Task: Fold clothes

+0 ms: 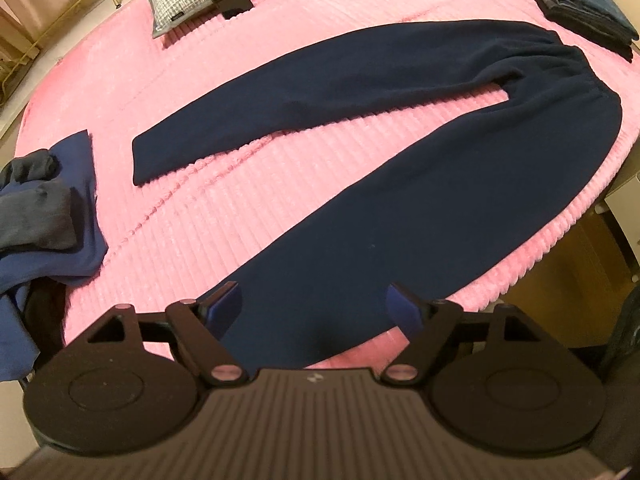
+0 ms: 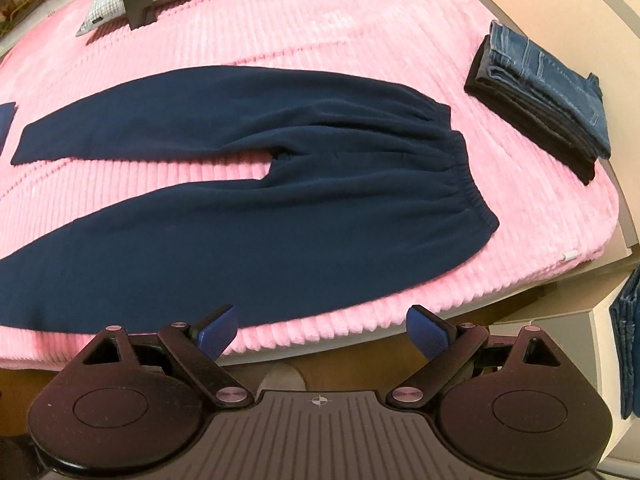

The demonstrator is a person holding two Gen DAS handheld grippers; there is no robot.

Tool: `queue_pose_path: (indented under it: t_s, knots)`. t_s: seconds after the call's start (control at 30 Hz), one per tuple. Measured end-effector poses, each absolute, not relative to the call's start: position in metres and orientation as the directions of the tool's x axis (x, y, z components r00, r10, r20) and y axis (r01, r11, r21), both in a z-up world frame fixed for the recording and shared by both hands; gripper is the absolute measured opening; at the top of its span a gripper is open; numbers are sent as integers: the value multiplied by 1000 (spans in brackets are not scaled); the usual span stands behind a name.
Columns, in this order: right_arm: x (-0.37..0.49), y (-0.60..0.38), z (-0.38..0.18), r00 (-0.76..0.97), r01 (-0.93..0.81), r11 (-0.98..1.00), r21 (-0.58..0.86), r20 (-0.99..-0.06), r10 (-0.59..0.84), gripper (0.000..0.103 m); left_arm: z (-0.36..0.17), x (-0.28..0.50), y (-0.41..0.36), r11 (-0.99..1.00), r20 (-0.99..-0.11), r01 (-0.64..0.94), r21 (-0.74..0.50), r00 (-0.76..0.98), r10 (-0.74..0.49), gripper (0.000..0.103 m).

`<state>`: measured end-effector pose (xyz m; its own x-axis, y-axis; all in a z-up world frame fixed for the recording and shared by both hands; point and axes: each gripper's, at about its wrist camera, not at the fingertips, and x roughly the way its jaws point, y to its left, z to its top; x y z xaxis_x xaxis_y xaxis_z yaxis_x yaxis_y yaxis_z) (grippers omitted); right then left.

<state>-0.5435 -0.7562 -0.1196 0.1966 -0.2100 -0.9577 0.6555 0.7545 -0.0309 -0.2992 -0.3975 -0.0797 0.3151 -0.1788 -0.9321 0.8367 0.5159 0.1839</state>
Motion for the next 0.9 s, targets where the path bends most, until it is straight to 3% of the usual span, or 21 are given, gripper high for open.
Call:
queue_pose_path:
  t_s: [0.37,0.6,0.8,0.9]
  knots:
    - [-548,-804,-119,284,542,841,-8,-940,-192,93,-65,-292,-421,557,-901,787,265,408,-149,77]
    - [-522,-845,-117,308,376,921,-101,-924,-228,93,-54,-252,-454,471,-864,812,344,470,-178,76]
    - [-467,-876,-118,319,285,939,-195,-904,-284,93,-83,-161,-505,376,-858,843,386,477,-188,68]
    - [-435,-891,-124,316,269,939,-216,-901,-298,93,-114,-102,-525,343,-865,857,386,465,-190,56]
